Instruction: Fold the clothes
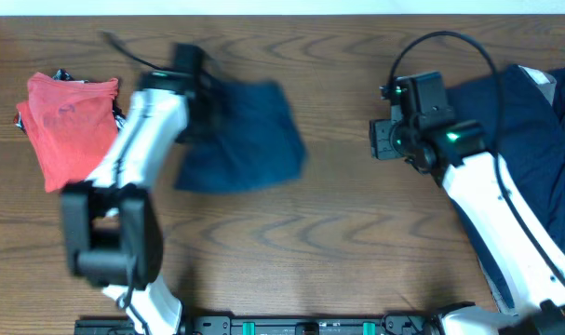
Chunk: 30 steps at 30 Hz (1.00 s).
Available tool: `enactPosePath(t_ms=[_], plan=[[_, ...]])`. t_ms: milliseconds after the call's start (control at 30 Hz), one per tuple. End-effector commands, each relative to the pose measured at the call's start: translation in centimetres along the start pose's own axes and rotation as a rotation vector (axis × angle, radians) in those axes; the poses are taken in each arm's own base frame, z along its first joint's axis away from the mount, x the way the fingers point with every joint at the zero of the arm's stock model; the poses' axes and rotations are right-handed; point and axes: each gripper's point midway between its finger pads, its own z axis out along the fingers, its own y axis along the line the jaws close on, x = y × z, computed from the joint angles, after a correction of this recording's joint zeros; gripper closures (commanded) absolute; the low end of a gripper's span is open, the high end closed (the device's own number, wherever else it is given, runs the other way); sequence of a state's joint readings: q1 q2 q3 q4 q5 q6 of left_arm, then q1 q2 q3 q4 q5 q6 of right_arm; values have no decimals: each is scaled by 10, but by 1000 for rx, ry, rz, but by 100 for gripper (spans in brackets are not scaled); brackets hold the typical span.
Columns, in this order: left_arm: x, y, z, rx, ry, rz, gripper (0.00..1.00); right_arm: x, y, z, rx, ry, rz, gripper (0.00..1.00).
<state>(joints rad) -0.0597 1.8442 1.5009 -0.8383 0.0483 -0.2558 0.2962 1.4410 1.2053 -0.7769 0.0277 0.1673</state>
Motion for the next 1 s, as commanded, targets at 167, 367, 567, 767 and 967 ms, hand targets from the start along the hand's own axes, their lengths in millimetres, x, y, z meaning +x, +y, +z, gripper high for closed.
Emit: enactPosePath(t_ms=[167,367,567,767,967], plan=[[-90,124,-89,-200,-400,-151,94,4,-6,-10,15,9,0,41],[-107,192,-99,-261,-487,-285,94,6,-6,-10,16,17,-1,41],[-103,238,-104,-309,-499,-371,94,9,-6,-10,18,29,-1,41],[-95,260,-107,-330,-490,-423,74,10,-7,-10,19,32,-1,41],[-87,272,-107,-329,-484,-514,4,11,-7,-10,20,36,-1,40]])
